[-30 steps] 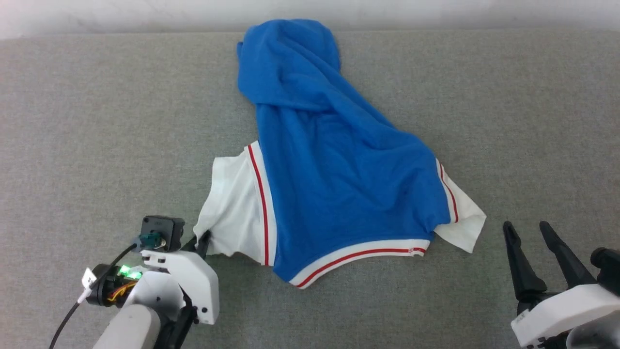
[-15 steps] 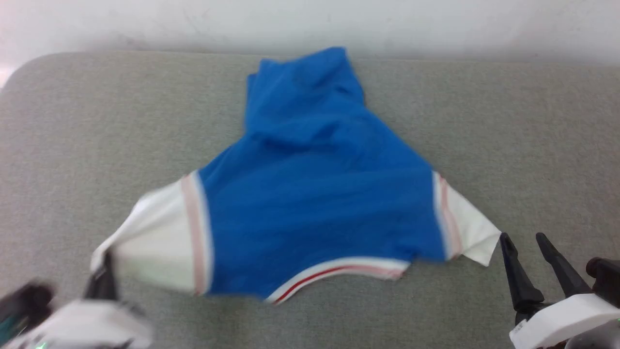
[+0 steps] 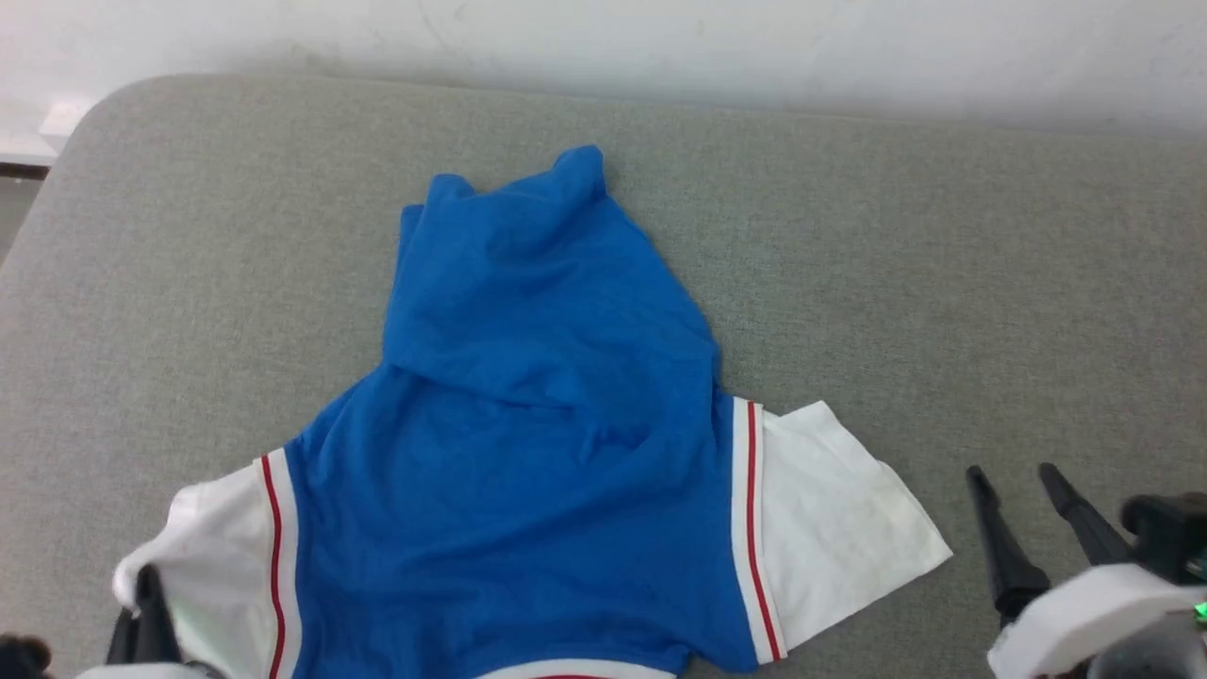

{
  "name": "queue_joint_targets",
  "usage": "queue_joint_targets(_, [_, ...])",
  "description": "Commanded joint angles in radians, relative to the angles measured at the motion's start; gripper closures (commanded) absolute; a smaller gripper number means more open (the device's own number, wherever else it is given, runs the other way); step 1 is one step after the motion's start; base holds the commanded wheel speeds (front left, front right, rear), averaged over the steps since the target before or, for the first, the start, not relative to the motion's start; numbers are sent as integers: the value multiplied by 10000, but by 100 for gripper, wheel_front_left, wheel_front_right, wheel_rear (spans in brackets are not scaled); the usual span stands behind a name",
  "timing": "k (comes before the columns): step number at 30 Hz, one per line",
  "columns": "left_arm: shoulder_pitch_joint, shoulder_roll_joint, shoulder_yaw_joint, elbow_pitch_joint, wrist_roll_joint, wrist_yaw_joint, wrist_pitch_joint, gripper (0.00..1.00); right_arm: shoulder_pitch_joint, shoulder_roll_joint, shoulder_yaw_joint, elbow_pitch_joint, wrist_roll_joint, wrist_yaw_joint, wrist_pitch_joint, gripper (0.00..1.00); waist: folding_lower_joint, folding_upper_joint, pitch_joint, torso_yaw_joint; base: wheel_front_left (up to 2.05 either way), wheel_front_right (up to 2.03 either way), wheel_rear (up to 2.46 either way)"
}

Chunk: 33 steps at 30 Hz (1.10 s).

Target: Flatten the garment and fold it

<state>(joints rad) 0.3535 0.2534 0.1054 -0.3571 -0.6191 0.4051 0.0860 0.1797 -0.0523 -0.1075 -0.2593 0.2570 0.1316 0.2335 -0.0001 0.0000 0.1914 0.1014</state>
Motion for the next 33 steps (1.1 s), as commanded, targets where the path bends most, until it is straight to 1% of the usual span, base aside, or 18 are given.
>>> queue_joint_targets(1, [-328,-10,-158,-26,59,-120,-86,100,-221,17,127,-57,-492,-9,413,0,1,0,101,18,0,0,0])
queue_joint_targets(3, [-563,-88,-340,-19,13,-219,-112,100,-349,-263,389,5,-789,-9,1125,0,1,0,201,-11,0,0,0])
queue_joint_targets(5, [-763,-137,-499,13,-16,-310,-124,100,-450,-755,669,85,-946,-9,1813,0,1,0,286,-13,0,0,0])
queue_joint_targets(7, [-923,-161,-619,51,-7,-369,-144,100,-560,-1251,925,187,-861,-9,2302,0,1,0,384,14,0,0,0])
queue_joint_targets(10, [-1138,-174,-801,134,17,-446,-130,100,-659,-1889,1190,425,-728,-9,2785,0,1,0,517,96,0,0,0])
queue_joint_targets(14, [-1311,-235,-949,212,-4,-515,-159,100,-707,-2394,1617,777,-423,-9,3062,0,1,0,652,207,0,0,0])
queue_joint_targets(18, [-1347,-242,-1012,286,-4,-547,-182,100,-816,-2652,2037,1085,-186,-9,3066,0,1,0,723,292,0,0,0])
queue_joint_targets(25, [-1417,-295,-1187,360,-36,-598,-152,100,-1215,-2769,2661,1653,-59,-9,2751,0,1,0,799,370,0,0,0])
queue_joint_targets(27, [-1461,-311,-1236,380,-32,-600,-147,100,-1307,-2742,2827,1927,31,-9,2835,0,1,0,819,382,0,0,0])
queue_joint_targets(28, [-1484,-318,-1256,390,-31,-599,-144,100,-1328,-2793,2998,2043,68,-9,3002,53,1,0,821,390,0,0,0])
queue_joint_targets(29, [-1503,-322,-1272,399,-29,-597,-141,100,-1353,-2832,3118,2105,108,-9,3114,85,1,0,823,395,0,0,0])
queue_joint_targets(30, [-1520,-323,-1288,408,-25,-594,-137,100,-1375,-2840,3171,2132,141,-9,3170,100,1,0,820,399,0,0,0])
queue_joint_targets(33, [-1552,-311,-1326,442,-2,-576,-112,100,-1410,-2913,3237,2169,116,-9,3234,100,1,0,780,395,0,0,0])
